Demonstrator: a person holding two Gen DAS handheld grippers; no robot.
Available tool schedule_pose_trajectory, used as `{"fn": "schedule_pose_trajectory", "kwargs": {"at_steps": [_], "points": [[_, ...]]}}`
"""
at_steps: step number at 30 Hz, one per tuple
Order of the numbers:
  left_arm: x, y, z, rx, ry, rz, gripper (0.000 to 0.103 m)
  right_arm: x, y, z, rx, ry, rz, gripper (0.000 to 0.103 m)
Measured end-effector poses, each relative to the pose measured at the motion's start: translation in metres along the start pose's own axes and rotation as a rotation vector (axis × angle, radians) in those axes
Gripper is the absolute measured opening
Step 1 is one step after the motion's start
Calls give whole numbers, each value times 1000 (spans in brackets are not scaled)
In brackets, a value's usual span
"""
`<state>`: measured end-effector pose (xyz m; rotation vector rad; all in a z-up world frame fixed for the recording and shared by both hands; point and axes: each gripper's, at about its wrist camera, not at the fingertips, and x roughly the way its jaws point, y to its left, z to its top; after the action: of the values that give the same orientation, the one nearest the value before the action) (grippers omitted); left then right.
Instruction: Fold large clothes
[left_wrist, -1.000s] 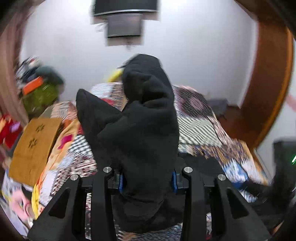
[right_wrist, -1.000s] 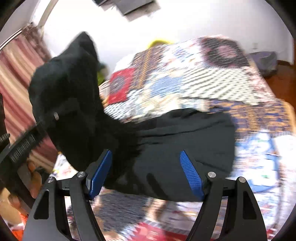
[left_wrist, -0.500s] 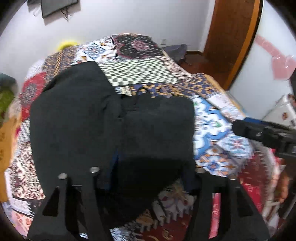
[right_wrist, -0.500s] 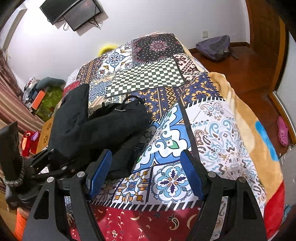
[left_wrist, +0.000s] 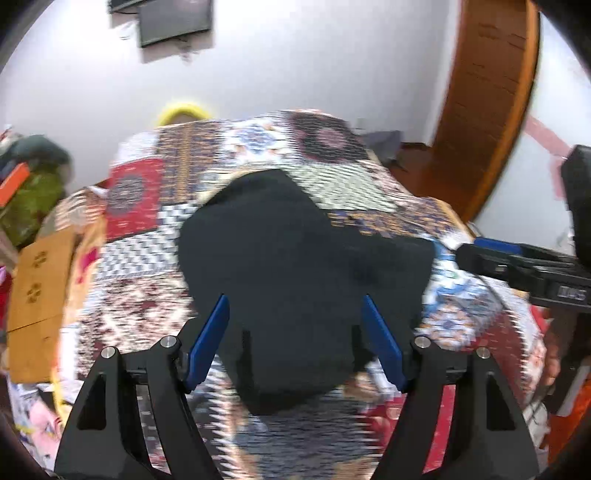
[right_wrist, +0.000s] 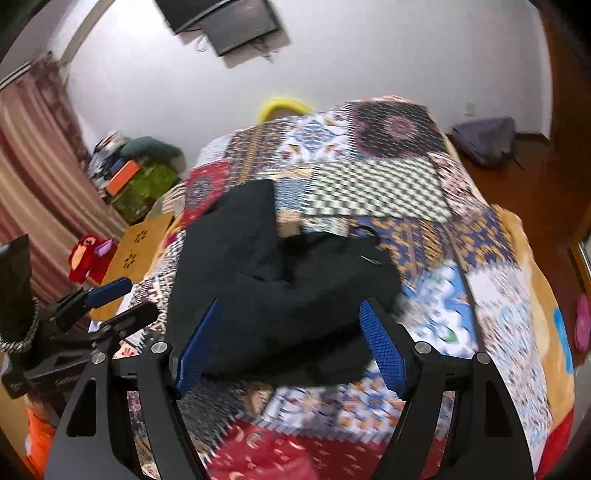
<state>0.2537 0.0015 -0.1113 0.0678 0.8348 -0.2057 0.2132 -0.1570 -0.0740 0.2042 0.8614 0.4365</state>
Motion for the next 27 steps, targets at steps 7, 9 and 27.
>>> {"fn": "schedule_pose_trajectory", "kwargs": {"at_steps": [7,9,27], "points": [[44,31,-19,-45,126,51,74,45,6,-2,-86,77,-78,74],[48,32,-26,-60,102,40,79,56,-5,-9,-98,117,-126,74],[55,48,-33,-167,114,3,96,58,-55,-18,85,255,2,81]]}}
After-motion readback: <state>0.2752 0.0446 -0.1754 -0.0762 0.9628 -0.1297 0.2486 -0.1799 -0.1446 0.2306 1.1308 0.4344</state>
